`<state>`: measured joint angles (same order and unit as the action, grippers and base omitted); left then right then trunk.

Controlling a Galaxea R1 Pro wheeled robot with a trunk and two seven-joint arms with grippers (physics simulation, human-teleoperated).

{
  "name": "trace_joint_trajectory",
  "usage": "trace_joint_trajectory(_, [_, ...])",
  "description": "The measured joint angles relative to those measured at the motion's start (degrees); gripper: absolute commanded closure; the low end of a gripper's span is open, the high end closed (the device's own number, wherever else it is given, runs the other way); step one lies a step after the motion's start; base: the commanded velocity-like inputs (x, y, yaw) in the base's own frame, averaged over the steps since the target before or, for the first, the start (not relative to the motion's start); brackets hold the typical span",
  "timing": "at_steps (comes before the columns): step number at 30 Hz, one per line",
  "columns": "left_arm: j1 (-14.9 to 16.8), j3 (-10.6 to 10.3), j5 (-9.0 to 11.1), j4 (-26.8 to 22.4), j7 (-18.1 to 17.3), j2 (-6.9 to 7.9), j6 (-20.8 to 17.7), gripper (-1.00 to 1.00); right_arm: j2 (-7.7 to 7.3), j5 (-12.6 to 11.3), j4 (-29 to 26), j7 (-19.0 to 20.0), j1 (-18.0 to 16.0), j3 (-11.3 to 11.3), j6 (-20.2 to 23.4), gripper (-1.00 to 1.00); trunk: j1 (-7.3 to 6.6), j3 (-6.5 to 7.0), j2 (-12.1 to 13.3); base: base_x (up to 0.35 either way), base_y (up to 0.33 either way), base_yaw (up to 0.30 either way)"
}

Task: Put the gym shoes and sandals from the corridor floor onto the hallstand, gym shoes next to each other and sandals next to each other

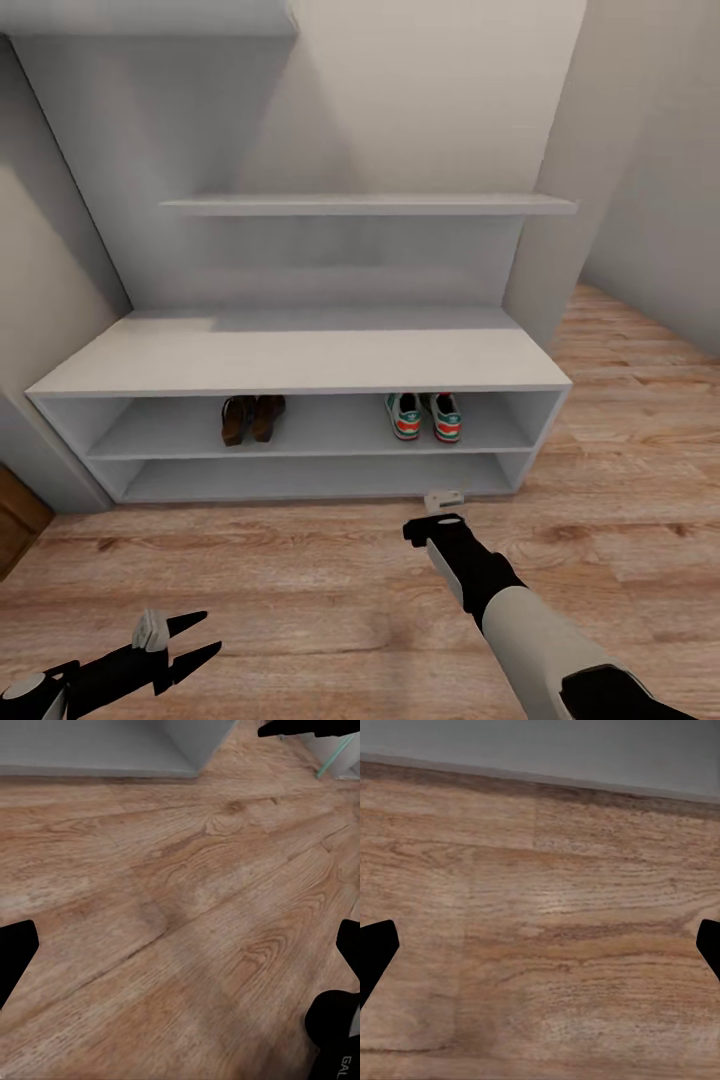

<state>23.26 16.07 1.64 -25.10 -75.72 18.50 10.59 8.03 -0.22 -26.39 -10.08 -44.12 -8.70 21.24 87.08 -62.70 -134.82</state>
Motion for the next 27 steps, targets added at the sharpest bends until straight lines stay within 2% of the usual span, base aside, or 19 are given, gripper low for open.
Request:
trace_joint_trajectory(3, [0.00, 0.00, 0.02, 0.11, 0.03, 0.32, 0.02, -1.00, 0.00, 0.08, 2.49, 2.99, 0.01, 0.04, -2.53, -1.00, -0.66, 0.54, 1.20, 0.000, 0.000, 0.000])
trace_joint_trajectory(4, [0.00, 0.00, 0.03, 0.22, 0.07, 0.61, 0.02, -1.00, 0.00, 0.14, 4.20, 5.06, 0.01, 0.06, -4.06, -1.00, -0.88, 0.72, 1.60, 0.000, 0.000, 0.000])
trace_joint_trajectory(6, [0.00, 0.00, 0.03, 0.29, 0.09, 0.81, 0.02, -1.00, 0.00, 0.19, 4.90, 5.89, 0.01, 0.06, -4.63, -1.00, -1.32, 1.08, 2.41, 0.000, 0.000, 0.000])
trace_joint_trajectory(10, [0.00, 0.00, 0.03, 0.33, 0.49, 1.10, 0.01, -1.00, 0.00, 0.21, 5.35, 6.36, 0.01, 0.07, -4.97, -1.00, -2.20, 1.80, 4.01, 0.000, 0.000, 0.000])
trace_joint_trajectory(11, [0.00, -0.03, 0.04, 0.41, 3.33, 1.29, 0.17, -1.00, 0.00, 0.22, 5.53, 6.46, 0.01, 0.07, -5.10, -1.00, -2.42, 1.97, 4.41, 0.000, 0.000, 0.000])
trace_joint_trajectory(16, [0.00, -0.08, 0.02, 0.43, 5.55, 1.31, 0.34, -1.00, 0.00, 0.26, 5.63, 6.45, 0.01, 0.07, -5.15, -1.00, -3.52, 2.87, 6.42, 0.000, 0.000, 0.000])
trace_joint_trajectory(25, [0.00, -0.03, -0.05, 0.49, 6.64, 1.36, 0.18, -1.00, -0.01, 0.28, 5.66, 6.37, 0.04, 0.07, -5.29, -1.00, -5.49, 4.49, 10.03, 0.000, 0.000, 0.000])
trace_joint_trajectory(26, [-0.11, -0.09, -0.15, 1.13, 13.07, 1.37, 0.59, -1.00, -1.37, 0.37, 7.22, 6.43, 0.21, 0.06, -6.24, -1.00, -5.49, 4.49, 10.04, 0.000, 0.000, 0.000])
trace_joint_trajectory(27, [-0.19, -0.11, -0.16, 1.34, 14.04, 1.37, 0.68, -1.00, -1.68, 0.31, 7.63, 6.47, 0.27, 0.02, -6.83, -1.00, -5.50, 4.49, 10.04, 0.000, 0.000, 0.000])
